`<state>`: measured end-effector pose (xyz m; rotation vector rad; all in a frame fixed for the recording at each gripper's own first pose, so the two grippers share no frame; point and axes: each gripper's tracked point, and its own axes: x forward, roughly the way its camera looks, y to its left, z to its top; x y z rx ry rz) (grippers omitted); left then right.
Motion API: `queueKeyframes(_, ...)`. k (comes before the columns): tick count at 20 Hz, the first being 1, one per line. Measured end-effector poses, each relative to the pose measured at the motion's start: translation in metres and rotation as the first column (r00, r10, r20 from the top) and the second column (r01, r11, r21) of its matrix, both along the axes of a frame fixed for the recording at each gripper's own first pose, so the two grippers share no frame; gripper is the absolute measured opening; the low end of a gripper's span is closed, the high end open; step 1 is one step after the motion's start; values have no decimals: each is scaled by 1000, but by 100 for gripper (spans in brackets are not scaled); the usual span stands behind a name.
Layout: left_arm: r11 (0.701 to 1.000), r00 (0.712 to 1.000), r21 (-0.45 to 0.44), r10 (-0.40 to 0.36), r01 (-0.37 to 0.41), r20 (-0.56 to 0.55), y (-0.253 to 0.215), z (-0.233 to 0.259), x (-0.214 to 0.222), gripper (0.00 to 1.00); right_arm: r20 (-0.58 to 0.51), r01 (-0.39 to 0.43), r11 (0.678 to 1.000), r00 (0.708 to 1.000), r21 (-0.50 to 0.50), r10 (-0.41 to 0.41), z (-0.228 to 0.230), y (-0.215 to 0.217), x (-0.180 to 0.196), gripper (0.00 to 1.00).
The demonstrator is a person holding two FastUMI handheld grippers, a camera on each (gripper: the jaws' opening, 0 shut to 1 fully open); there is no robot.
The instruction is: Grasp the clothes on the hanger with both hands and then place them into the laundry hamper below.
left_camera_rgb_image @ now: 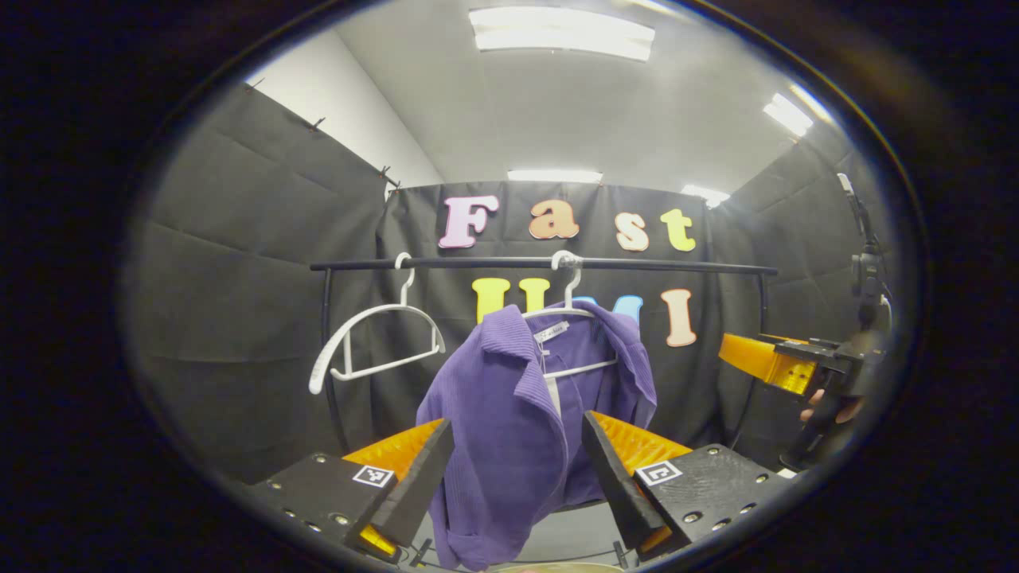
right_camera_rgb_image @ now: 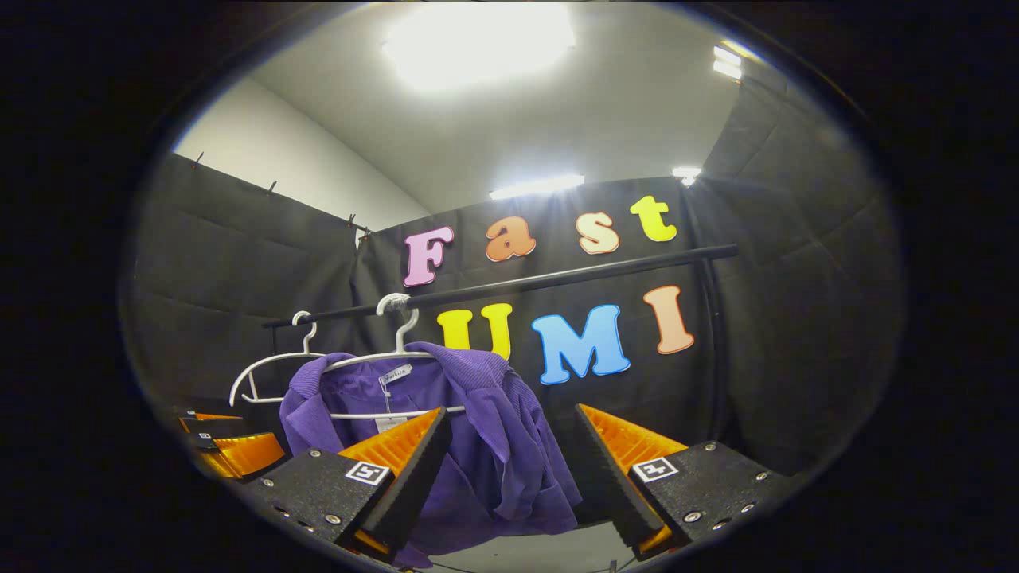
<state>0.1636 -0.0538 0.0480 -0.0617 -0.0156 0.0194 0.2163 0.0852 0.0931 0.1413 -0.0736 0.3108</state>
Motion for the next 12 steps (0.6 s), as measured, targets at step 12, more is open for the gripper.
queueKeyframes(12,985,984,24,174,-173,-43,-5,-31,71,96,-75,-169,985,982,30,171,-51,42,103,96)
